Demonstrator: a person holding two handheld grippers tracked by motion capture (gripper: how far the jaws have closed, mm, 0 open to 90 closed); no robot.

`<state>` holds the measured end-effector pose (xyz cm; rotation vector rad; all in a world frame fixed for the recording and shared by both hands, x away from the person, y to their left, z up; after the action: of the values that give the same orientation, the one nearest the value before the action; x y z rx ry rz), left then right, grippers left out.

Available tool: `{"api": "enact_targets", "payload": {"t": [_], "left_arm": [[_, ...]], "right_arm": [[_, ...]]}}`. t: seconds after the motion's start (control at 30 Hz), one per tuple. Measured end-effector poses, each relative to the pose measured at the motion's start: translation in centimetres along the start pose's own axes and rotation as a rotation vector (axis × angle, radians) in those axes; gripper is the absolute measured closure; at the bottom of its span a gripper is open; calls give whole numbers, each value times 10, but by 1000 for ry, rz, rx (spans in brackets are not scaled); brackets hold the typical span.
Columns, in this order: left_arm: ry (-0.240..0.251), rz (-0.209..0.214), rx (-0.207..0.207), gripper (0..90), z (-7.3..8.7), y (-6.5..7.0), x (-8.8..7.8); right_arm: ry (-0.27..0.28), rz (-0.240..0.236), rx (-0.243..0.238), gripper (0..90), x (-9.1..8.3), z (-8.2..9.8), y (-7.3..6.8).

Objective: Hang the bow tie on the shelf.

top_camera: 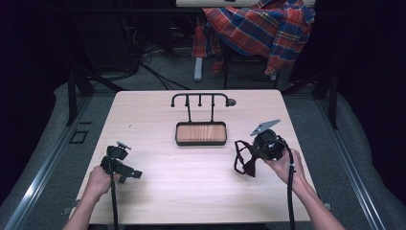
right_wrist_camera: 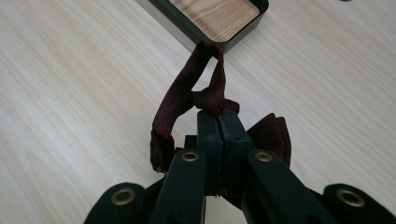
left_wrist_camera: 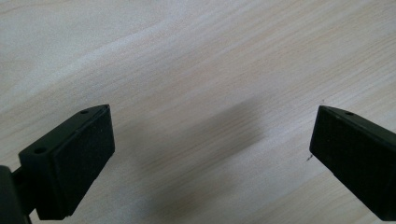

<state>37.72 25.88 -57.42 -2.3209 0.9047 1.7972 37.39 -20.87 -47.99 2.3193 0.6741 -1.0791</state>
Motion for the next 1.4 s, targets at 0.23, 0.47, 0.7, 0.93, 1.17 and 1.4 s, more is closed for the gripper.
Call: {"api": "enact_targets", "payload": {"t": [0.23,0.47,0.7,0.93,1.17,1.4], "left_arm": [[3,1,-2,1,0,0,0],[2,3,-1,1,0,0,0],[0,4,-2,1,0,-1,1],[0,4,-1,1,0,-1,1],[-1,4,-1,1,0,0,1],[0,3,-1,1,0,-1,1]], "right_arm": [[18,0,5,888,0,-9,1],[23,4,5,888,1,-17,1],[36,7,15,888,2,-23,3],[48,12,15,888,2,-30,4],[54,13,14,888,3,-34,5],[72,9,17,888,2,-41,7]]}}
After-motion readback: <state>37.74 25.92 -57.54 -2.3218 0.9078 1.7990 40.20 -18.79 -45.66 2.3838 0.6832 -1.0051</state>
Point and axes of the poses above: each handheld gripper's, and its own axes: x roughly forward along the jaws, z roughly out of its underside, y roughly to its right, the point moved 3 cm from there along x, roughly forward along the jaws, and after that the axes turned 9 degrees about z, right-handed, at the moved point
